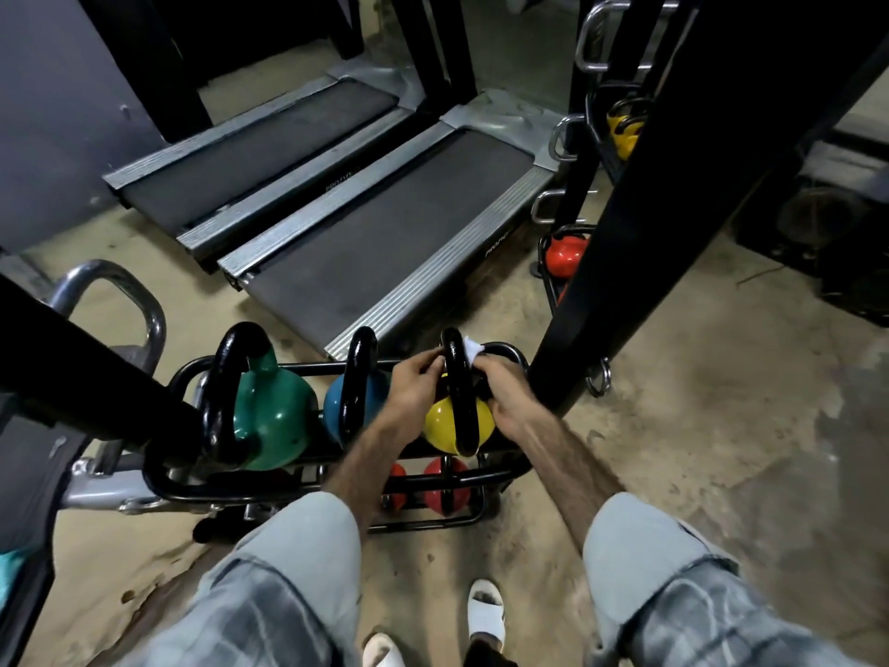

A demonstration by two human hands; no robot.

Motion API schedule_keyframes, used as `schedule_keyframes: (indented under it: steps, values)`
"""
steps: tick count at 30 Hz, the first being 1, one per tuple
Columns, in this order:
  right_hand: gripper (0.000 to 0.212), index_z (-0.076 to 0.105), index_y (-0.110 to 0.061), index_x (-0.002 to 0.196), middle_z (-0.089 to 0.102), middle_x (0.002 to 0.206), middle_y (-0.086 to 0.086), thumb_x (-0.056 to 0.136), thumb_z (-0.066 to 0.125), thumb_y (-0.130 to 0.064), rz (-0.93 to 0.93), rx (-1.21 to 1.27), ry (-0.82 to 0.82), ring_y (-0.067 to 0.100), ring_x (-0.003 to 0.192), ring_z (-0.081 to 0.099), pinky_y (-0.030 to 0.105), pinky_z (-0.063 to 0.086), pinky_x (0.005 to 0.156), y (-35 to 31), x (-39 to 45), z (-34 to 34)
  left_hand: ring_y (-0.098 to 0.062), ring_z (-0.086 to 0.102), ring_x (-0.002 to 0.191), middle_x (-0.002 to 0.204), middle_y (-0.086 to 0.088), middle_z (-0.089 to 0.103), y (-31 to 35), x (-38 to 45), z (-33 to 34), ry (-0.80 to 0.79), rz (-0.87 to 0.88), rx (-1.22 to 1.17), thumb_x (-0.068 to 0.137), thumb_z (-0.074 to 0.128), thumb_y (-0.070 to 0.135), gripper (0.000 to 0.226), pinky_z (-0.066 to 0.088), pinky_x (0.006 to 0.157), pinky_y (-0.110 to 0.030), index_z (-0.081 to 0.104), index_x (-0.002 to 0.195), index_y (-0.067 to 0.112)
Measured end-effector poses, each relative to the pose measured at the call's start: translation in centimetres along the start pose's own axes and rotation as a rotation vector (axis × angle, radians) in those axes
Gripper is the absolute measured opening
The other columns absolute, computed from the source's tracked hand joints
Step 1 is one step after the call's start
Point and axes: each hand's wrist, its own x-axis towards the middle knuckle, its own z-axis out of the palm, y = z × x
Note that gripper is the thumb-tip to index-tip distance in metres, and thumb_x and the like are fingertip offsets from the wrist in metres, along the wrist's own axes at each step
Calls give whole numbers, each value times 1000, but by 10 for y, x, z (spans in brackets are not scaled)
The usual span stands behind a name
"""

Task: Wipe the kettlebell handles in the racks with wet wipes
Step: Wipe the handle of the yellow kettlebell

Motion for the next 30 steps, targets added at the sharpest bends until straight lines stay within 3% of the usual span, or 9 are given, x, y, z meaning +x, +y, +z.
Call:
schedule_keyframes:
  steps: [2,4,8,11,15,21,23,26,30]
  values:
    - [13,76,-10,94,74,89,2,87,69,-19,-10,-83,25,15,83,67,28,53,78,-4,-3,-2,-29,67,99,110,-20,68,-1,0,9,68,-69,-132,91,57,1,25,55,90,-37,64,114,1]
    - [18,76,-14,98,74,93,1,87,69,-27,-84,-326,52,16,88,66,33,53,84,-9,-5,-7,-30,68,96,104,-19,70,-4,0,10,118,-115,-208,87,61,-2,19,55,91,-41,69,104,4]
    - [33,67,-25,113,71,98,-6,81,72,-28,-511,-838,130,6,89,64,24,52,85,-14,-15,-7,-29,68,93,102,-15,71,2,5,1,294,-91,-357,90,58,3,15,57,85,-44,68,99,8]
    - [28,73,-22,106,70,99,-4,78,76,-26,-696,-995,110,7,91,64,30,54,87,-10,-21,-1,-24,67,92,102,-13,70,13,11,-1,310,30,-334,91,57,7,14,56,85,-40,65,103,10]
    - [30,75,-18,108,72,105,-3,79,77,-24,-699,-1011,113,12,93,66,31,53,91,-15,-28,-2,-16,68,89,91,-2,72,19,25,13,360,189,-56,85,67,13,8,55,89,-36,70,89,20]
    - [38,74,-20,112,71,110,-1,75,81,-24,-620,-1041,68,15,96,68,34,54,92,-23,-33,-1,-8,66,95,103,0,73,6,8,8,250,331,199,89,63,28,25,53,87,-28,71,108,15]
    - [43,72,-23,116,70,114,-2,74,82,-25,-583,-1068,42,13,97,68,33,54,93,-26,-34,-4,-5,67,96,103,4,73,-8,1,1,224,310,181,87,65,30,27,53,88,-25,70,110,17]
    - [51,69,-23,121,68,118,-3,73,83,-24,-550,-1125,8,10,88,68,27,54,91,-29,-36,-7,-9,69,91,93,5,74,-8,15,1,233,210,75,83,70,31,21,56,88,-34,73,101,21]
    - [53,68,-20,124,67,122,-3,73,83,-21,-533,-1112,18,9,88,67,27,52,93,-29,-39,-5,-13,67,90,99,-5,74,8,44,4,272,122,119,85,69,23,19,54,91,-36,73,102,15]
